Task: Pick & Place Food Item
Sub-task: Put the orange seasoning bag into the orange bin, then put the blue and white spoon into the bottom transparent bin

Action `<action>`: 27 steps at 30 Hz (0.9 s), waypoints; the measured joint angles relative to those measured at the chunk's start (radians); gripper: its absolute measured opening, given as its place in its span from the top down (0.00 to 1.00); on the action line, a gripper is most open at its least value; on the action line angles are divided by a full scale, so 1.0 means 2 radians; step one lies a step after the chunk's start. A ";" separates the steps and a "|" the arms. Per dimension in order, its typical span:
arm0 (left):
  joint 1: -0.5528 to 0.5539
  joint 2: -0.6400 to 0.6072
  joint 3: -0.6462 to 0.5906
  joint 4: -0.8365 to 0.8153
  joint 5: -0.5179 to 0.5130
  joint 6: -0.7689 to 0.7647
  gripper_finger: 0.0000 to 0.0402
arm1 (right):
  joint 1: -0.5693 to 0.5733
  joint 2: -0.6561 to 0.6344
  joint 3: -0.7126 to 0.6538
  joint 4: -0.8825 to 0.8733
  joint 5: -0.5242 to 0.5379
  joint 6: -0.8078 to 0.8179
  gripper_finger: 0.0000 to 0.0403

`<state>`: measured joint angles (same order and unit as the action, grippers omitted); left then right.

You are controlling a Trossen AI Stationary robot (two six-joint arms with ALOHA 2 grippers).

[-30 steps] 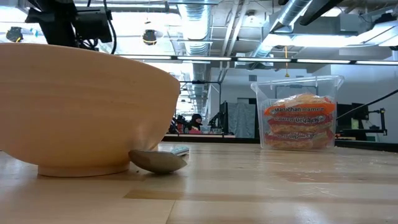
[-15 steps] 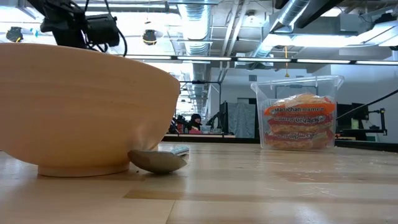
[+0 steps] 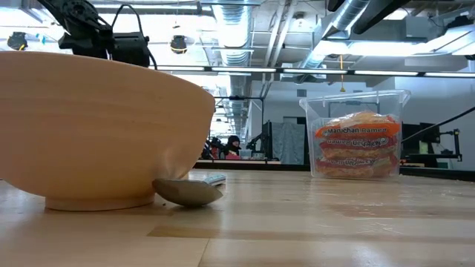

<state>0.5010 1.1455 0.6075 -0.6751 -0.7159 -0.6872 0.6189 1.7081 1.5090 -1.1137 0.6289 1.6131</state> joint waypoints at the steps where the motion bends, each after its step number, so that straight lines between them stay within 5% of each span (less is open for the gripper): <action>1: 0.000 -0.004 0.000 0.000 -0.001 0.000 0.76 | 0.000 0.000 0.000 0.000 0.000 0.000 0.49; 12: -0.018 -0.103 0.000 0.001 0.006 0.001 0.53 | 0.000 0.000 0.000 0.002 0.000 -0.006 0.49; 20: -0.052 -0.178 0.000 0.017 0.021 0.001 0.53 | 0.000 0.000 0.000 0.002 0.000 -0.008 0.49; 27: -0.106 -0.211 0.000 0.095 0.110 0.066 0.56 | 0.000 0.000 0.000 0.002 0.000 -0.008 0.49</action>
<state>0.2894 0.7234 0.6083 -0.4843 -0.4962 -0.5561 0.6185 1.7084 1.5089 -1.1099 0.6289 1.5970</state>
